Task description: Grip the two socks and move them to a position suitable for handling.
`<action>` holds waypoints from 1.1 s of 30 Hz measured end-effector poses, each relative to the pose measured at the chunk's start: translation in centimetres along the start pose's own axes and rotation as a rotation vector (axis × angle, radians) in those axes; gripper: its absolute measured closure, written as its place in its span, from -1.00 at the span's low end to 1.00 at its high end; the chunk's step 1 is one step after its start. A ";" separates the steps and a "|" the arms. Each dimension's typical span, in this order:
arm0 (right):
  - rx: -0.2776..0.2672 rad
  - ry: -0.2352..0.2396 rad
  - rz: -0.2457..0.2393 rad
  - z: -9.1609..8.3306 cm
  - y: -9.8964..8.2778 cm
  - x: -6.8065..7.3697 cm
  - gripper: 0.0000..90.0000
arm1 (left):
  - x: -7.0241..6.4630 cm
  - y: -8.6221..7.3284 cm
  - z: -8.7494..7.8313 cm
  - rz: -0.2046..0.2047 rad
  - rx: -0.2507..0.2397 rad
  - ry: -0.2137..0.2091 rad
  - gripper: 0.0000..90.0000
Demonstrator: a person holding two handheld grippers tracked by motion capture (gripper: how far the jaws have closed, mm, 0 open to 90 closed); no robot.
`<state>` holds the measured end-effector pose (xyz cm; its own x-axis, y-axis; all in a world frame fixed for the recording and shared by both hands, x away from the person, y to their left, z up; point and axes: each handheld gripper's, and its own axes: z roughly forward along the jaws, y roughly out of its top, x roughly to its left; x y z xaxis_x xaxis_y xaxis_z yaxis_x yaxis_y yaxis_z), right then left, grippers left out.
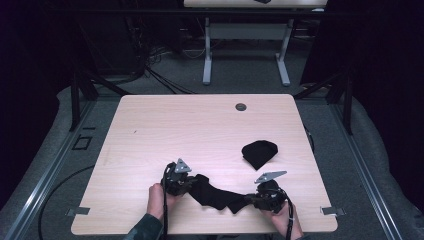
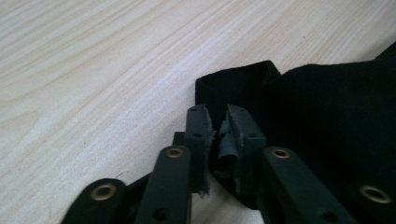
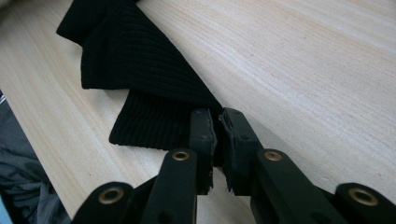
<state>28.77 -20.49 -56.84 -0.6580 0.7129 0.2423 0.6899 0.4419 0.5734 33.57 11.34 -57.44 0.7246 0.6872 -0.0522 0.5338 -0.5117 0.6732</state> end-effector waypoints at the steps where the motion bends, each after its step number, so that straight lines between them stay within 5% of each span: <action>1: -0.001 0.004 0.006 0.0 0.0 0.0 0.87 | 0.0 -0.1 -0.1 -0.005 -0.004 0.017 0.84; 6: -0.020 -0.012 -0.007 -0.4 0.1 -0.5 0.88 | 0.5 -0.4 -0.9 -0.062 -0.024 0.024 0.88; 11: -0.034 -0.076 -0.030 -1.5 0.9 -1.3 0.89 | 1.0 0.0 -2.4 -0.128 -0.063 0.004 0.88; 13: -0.053 -0.126 -0.055 -2.2 1.6 -1.4 0.90 | 1.1 0.5 -3.1 -0.147 -0.077 -0.009 0.88; 16: -0.084 -0.271 -0.144 -3.6 3.1 -1.0 0.90 | 0.9 1.3 -4.2 -0.173 -0.107 -0.029 0.88; 20: -0.143 -0.431 -0.302 -5.2 4.5 0.3 0.88 | 0.4 1.9 -5.2 -0.161 -0.107 -0.025 0.86; 22: -0.142 -0.378 -0.345 -5.4 4.1 1.0 0.76 | 0.4 1.2 -5.1 -0.156 -0.077 -0.025 0.83; 23: -0.041 -0.303 -0.361 -4.6 3.1 1.4 0.60 | 0.5 0.4 -4.8 -0.161 -0.054 -0.026 0.73; 24: -0.041 -0.303 -0.361 -4.6 3.1 1.4 0.60 | 0.6 -0.2 -4.6 -0.173 -0.039 -0.032 0.73; 25: 0.033 -0.215 -0.363 -3.6 1.4 1.4 0.42 | 0.9 -1.2 -4.3 -0.190 -0.019 -0.038 0.48; 27: 0.051 -0.179 -0.364 -3.4 0.8 1.2 0.35 | 1.2 -2.7 -4.4 -0.221 -0.009 -0.036 0.42; 29: 0.048 -0.095 -0.306 -3.5 -0.7 0.7 0.26 | 1.5 -3.3 -4.7 -0.240 -0.020 -0.014 -0.01; 33: -0.010 -0.060 -0.221 -4.5 -0.4 -0.3 0.25 | 2.0 -3.0 -6.0 -0.238 -0.078 0.041 -0.20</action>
<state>27.33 -23.36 -53.64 -0.7735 0.6306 0.0635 0.5280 0.5858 0.6148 30.75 17.32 -55.19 0.5637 0.8045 -0.1872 0.6510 -0.2932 0.7002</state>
